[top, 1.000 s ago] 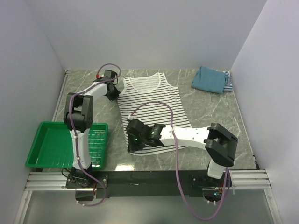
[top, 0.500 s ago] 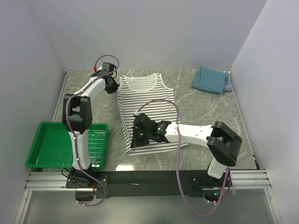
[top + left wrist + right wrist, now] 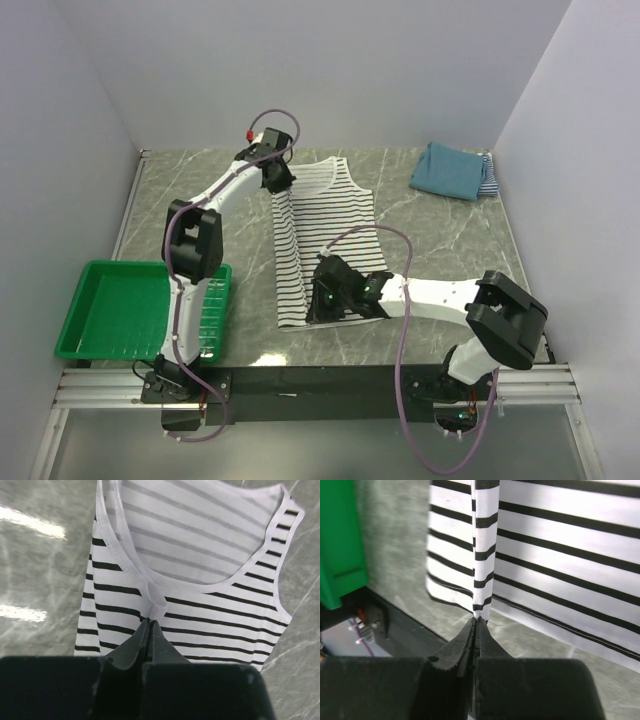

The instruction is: Fold and stack the tank tops

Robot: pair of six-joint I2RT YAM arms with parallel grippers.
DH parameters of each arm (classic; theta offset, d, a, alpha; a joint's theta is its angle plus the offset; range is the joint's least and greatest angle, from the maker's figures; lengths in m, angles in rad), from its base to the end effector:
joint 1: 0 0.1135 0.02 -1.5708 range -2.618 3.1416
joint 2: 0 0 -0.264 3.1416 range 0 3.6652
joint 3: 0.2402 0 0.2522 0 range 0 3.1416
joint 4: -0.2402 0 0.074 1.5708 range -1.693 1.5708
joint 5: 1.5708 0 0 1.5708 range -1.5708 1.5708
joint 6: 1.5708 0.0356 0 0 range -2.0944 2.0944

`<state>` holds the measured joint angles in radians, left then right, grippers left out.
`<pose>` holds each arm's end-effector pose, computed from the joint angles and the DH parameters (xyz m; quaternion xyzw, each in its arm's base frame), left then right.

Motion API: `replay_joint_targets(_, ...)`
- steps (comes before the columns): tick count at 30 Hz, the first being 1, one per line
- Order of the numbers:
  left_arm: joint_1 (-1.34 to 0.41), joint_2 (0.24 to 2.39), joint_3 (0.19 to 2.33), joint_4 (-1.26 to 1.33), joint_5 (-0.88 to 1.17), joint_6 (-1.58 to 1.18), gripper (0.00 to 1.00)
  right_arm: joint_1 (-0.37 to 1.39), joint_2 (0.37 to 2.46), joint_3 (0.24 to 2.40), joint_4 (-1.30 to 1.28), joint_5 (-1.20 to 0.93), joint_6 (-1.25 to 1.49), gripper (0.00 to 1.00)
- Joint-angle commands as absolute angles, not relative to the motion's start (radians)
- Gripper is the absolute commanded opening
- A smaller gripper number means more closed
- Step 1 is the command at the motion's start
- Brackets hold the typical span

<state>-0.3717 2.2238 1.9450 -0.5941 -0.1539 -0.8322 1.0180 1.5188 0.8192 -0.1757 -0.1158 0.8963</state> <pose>0.4702 -0.1775 0.2298 -0.2394 0.9062 -0.1335 0.3219 0.1553 0.2595 0.1814 -0.0768 0.9356 0.3095 0.1514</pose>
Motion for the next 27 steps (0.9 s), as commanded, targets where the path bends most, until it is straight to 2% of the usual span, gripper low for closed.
replay_joint_targets(1,-0.383,2.266,2.008,-0.6,-0.156,-0.833,0.0,1.014,1.479,0.776,-0.138,-0.084,0.928,0.0)
replay_joint_targets(10,-0.4,2.284,1.985,-0.56,-0.134,-0.821,0.01,1.006,1.47,0.718,-0.103,-0.074,0.956,0.0)
replay_joint_targets(14,-0.405,2.264,1.95,-0.502,-0.111,-0.81,0.11,1.006,1.454,0.698,-0.106,-0.054,0.968,0.0)
replay_joint_targets(20,-0.407,2.238,1.944,-0.448,-0.084,-0.798,0.14,1.006,1.424,0.693,-0.13,-0.015,0.974,0.02)
replay_joint_targets(22,-0.407,2.238,1.945,-0.437,-0.071,-0.787,0.23,1.008,1.417,0.69,-0.135,-0.012,0.976,0.08)
replay_joint_targets(26,-0.407,2.201,1.89,-0.407,-0.063,-0.776,0.41,1.006,1.372,0.664,-0.161,0.026,0.988,0.31)
replay_joint_targets(27,-0.407,2.175,1.875,-0.393,-0.061,-0.782,0.45,1.008,1.358,0.664,-0.173,0.04,0.989,0.34)
